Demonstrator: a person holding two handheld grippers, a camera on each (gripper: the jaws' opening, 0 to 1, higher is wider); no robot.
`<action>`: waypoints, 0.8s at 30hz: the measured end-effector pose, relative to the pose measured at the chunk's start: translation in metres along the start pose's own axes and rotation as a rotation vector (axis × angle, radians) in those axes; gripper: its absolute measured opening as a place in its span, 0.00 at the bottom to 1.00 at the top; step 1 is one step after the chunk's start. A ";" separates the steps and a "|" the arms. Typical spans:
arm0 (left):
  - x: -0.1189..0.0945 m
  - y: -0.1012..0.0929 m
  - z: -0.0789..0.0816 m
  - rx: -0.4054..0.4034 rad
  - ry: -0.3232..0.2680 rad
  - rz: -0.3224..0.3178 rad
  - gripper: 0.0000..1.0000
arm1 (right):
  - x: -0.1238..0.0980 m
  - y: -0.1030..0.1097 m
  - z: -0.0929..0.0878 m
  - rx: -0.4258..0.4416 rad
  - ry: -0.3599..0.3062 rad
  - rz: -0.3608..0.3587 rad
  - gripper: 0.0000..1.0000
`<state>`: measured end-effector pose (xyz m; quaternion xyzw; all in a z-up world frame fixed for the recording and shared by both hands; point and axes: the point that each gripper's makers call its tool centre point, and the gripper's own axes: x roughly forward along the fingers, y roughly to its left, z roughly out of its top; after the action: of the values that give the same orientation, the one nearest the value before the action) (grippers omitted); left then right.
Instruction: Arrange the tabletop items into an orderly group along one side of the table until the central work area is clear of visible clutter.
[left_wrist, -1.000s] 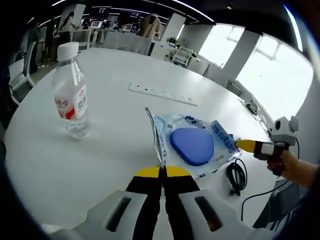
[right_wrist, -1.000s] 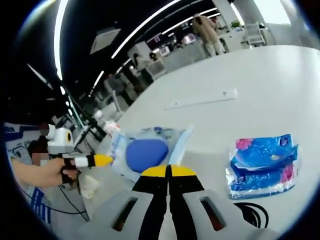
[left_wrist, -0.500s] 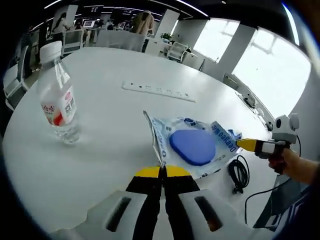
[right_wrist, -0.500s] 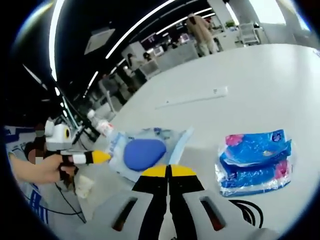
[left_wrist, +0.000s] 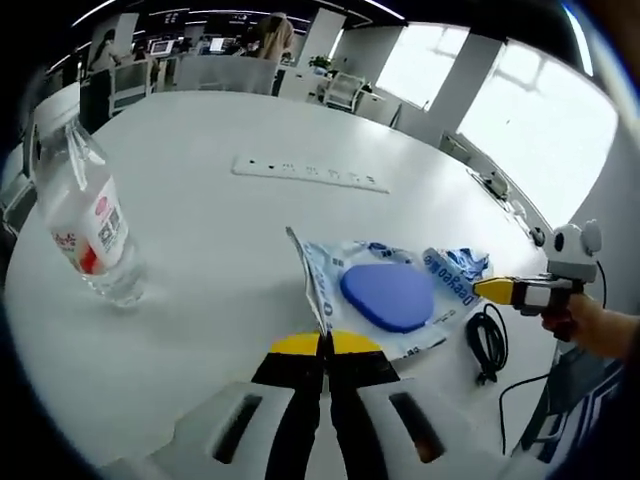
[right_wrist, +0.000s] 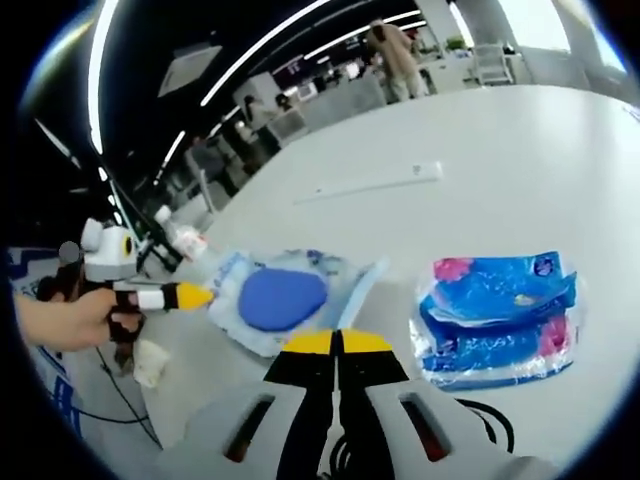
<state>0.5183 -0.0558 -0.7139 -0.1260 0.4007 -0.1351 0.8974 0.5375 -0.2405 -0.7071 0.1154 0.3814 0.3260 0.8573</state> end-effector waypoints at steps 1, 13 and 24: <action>0.001 0.000 -0.001 0.000 0.006 -0.003 0.00 | 0.000 -0.001 0.000 -0.002 0.002 -0.001 0.00; 0.020 0.010 -0.007 0.026 0.049 -0.001 0.00 | 0.007 -0.010 -0.013 -0.015 0.049 -0.037 0.00; 0.023 0.012 -0.010 -0.011 0.054 0.000 0.00 | 0.013 -0.012 -0.015 -0.004 0.060 -0.045 0.00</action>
<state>0.5277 -0.0537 -0.7399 -0.1273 0.4257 -0.1361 0.8854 0.5389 -0.2420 -0.7303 0.0953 0.4086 0.3105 0.8530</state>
